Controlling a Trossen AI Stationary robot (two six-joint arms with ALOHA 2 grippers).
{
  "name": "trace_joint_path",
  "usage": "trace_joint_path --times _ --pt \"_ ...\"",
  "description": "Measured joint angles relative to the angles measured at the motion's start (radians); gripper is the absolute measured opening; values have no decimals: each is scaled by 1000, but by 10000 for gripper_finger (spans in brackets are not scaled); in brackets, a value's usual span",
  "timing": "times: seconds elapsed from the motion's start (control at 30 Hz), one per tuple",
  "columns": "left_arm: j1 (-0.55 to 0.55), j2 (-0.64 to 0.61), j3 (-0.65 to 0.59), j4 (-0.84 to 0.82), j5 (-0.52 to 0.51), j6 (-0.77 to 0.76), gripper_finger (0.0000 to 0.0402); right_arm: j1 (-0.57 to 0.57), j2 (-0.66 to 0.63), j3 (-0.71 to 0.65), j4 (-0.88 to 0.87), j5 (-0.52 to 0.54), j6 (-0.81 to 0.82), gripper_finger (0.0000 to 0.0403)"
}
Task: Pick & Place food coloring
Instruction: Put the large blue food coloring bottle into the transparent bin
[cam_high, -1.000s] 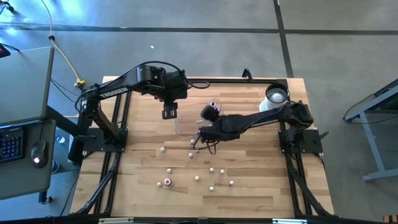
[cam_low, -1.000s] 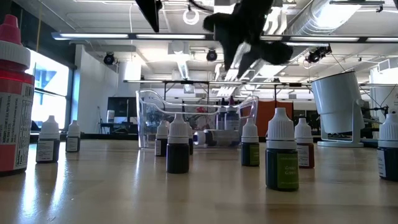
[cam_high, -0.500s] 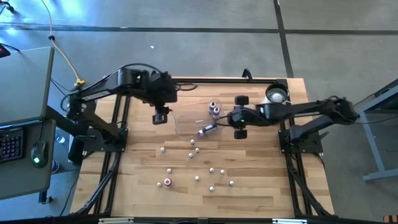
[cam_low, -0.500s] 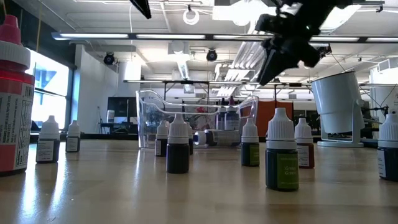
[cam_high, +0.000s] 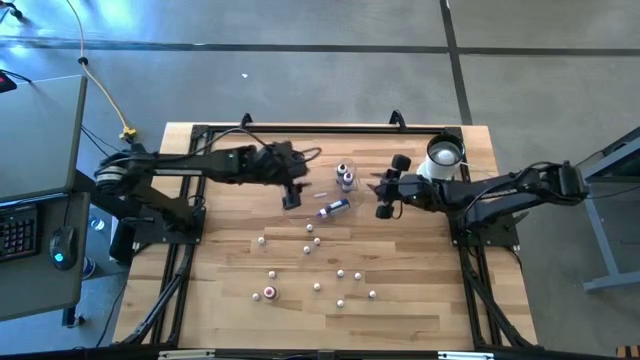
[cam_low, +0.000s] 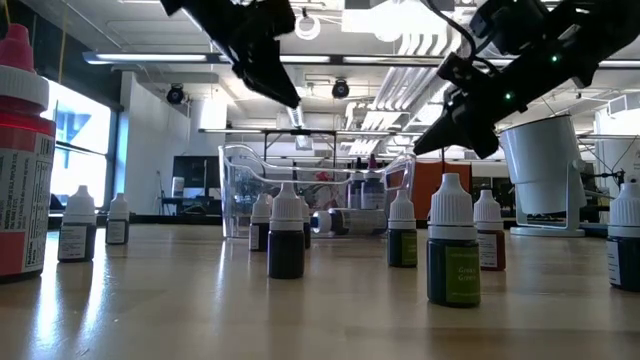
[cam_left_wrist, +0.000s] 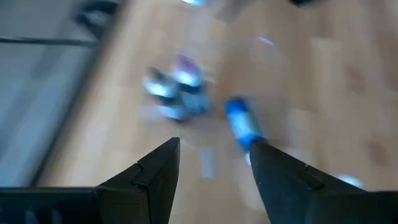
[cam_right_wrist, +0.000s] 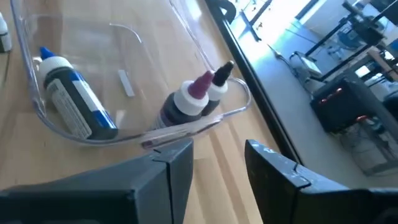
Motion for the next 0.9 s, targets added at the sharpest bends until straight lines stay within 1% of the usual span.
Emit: trace_joint_path --times 0.03,0.1,0.27,0.37,0.47,0.57,0.73,0.83,0.9 --pt "4 16 0 4 55 -1 192 -8 0 -1 2 -12 1 138" --pt "3 60 4 45 119 -13 192 -22 0 -1 6 -40 19 138" --pt "3 158 2 54 96 -42 192 -37 0 -1 6 -115 43 138" --pt "13 209 2 51 69 -42 192 -40 0 -1 8 -124 43 138" --pt "29 248 3 59 77 -42 192 -41 0 -1 8 -123 43 138" --pt "55 276 2 48 133 -54 192 -41 0 -1 8 -125 43 138" --pt "103 303 3 59 283 -56 192 -41 0 -1 8 -125 43 138" --pt "117 315 3 71 341 -56 192 -41 0 -1 8 -125 42 138" --pt "114 332 4 110 369 -47 192 -41 1 -1 8 -125 41 138"
